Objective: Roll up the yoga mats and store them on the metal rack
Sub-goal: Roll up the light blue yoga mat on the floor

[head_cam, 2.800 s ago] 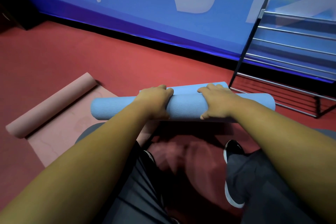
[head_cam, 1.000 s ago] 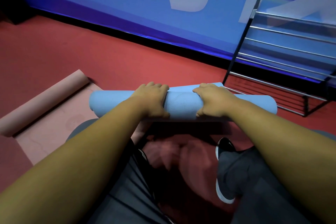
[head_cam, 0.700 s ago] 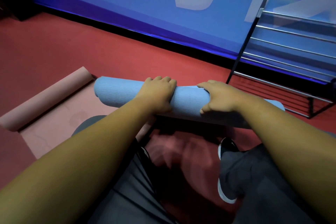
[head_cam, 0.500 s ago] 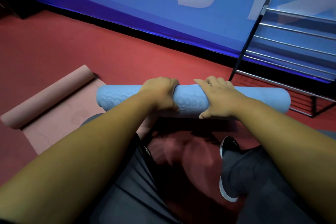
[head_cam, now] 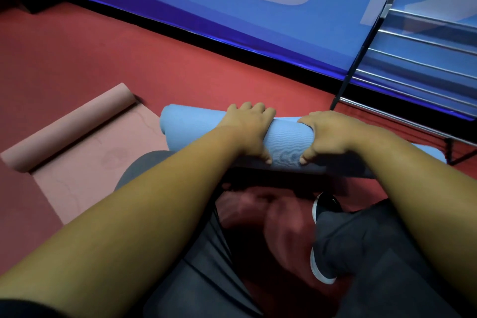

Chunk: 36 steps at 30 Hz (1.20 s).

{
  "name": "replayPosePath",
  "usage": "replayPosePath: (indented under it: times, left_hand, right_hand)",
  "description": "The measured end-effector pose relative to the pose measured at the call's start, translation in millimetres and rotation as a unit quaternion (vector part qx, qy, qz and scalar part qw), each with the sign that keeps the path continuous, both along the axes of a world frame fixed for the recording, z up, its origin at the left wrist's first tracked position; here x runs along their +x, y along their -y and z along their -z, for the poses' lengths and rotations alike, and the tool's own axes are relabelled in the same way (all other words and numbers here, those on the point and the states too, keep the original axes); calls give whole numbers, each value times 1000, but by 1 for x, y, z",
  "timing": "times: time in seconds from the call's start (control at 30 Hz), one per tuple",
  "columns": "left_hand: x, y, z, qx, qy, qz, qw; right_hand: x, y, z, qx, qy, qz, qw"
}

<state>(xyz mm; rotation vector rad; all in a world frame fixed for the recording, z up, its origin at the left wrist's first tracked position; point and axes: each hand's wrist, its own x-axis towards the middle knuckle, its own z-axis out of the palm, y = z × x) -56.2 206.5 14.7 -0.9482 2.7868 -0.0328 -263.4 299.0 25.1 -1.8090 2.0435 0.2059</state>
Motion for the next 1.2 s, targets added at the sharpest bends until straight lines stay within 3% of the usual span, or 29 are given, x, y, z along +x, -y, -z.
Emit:
replayPosePath:
  times: [0.13, 0.43, 1.0, 1.2]
  left_hand:
    - [-4, -3, 4, -37, 14, 13, 999]
    - [-12, -8, 12, 14, -29, 33, 999]
    - [-116, -55, 24, 36, -82, 126, 988]
    - [-152, -70, 26, -6, -91, 172, 981]
  right_hand:
    - [-4, -4, 5, 8, 44, 26, 999]
    - [-9, -21, -3, 25, 56, 60, 996]
    - [-79, -108, -4, -4, -3, 170, 985]
    - [-98, -136, -1, 3, -31, 205, 978]
